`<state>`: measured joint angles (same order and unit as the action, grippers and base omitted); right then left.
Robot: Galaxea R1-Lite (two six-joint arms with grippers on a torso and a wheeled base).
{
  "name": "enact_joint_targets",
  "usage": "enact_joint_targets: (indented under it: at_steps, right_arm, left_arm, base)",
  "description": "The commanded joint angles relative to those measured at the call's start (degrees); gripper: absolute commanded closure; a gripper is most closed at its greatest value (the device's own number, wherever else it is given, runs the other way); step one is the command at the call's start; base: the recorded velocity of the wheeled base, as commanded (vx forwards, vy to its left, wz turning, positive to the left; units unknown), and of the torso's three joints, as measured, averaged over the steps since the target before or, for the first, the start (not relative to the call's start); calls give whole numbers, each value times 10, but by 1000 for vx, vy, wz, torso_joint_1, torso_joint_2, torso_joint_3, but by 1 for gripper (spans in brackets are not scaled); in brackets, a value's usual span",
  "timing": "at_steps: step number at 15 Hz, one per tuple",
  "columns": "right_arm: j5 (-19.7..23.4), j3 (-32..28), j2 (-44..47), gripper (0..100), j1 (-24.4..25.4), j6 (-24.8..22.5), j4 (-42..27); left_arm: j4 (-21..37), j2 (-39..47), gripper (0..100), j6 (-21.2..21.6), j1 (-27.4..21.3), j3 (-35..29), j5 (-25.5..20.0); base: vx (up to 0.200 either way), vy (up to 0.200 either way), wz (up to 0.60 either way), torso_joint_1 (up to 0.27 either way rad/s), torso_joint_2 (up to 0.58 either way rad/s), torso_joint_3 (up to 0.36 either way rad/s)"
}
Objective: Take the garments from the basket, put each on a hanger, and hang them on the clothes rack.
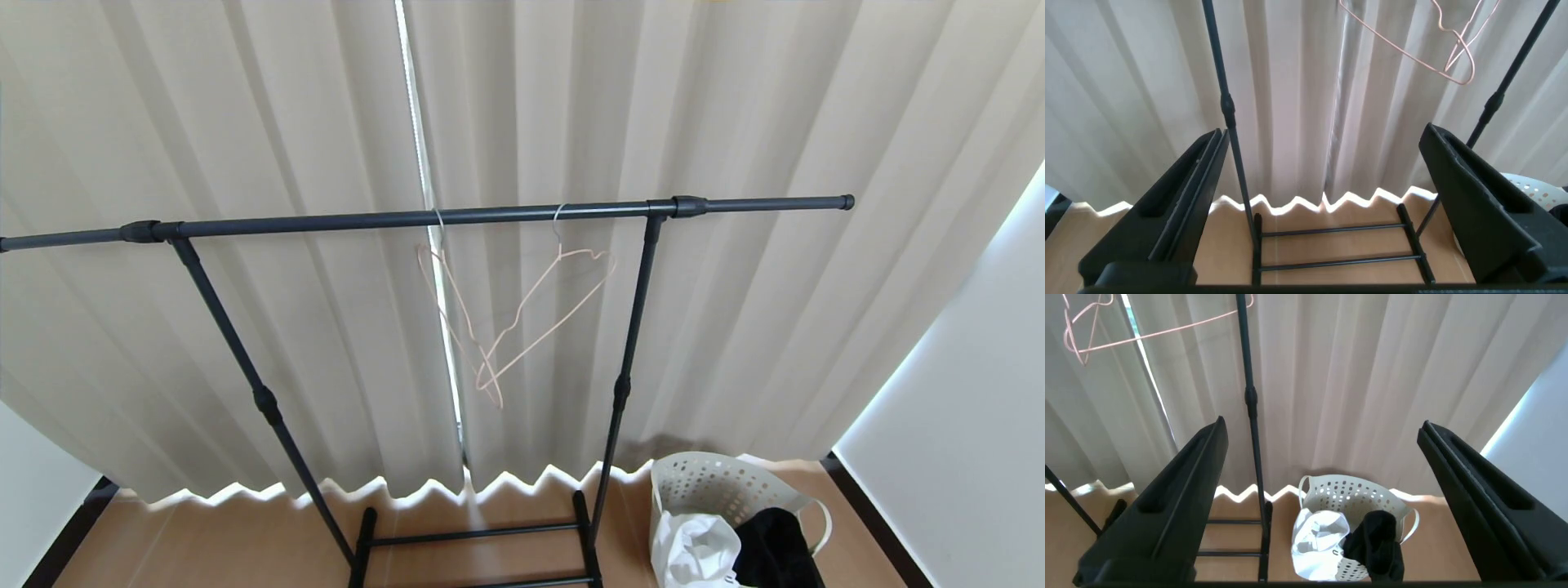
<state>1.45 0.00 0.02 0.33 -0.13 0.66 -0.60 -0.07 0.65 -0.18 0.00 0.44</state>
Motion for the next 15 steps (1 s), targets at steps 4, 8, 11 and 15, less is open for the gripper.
enact_joint_targets:
  at_steps: [4,8,11,15]
  right_arm:
    - [1,0,0,0,0,-1,0]
    - [1,0,0,0,0,0,0]
    - [2,0,0,0,0,0,-1]
    - [2,0,0,0,0,1,-1]
  left_arm:
    - [1,1,0,0,1,0,-2]
    - [1,2,0,-2,3,0,-2]
    - [1,2,0,-2,3,0,-2]
    - [1,2,0,-3,3,0,-2]
  base:
    - [0,0,0,-45,84,46]
    - [0,0,0,-129,290,156]
    - [0,0,0,-149,331,181]
    - [0,0,0,-150,342,181]
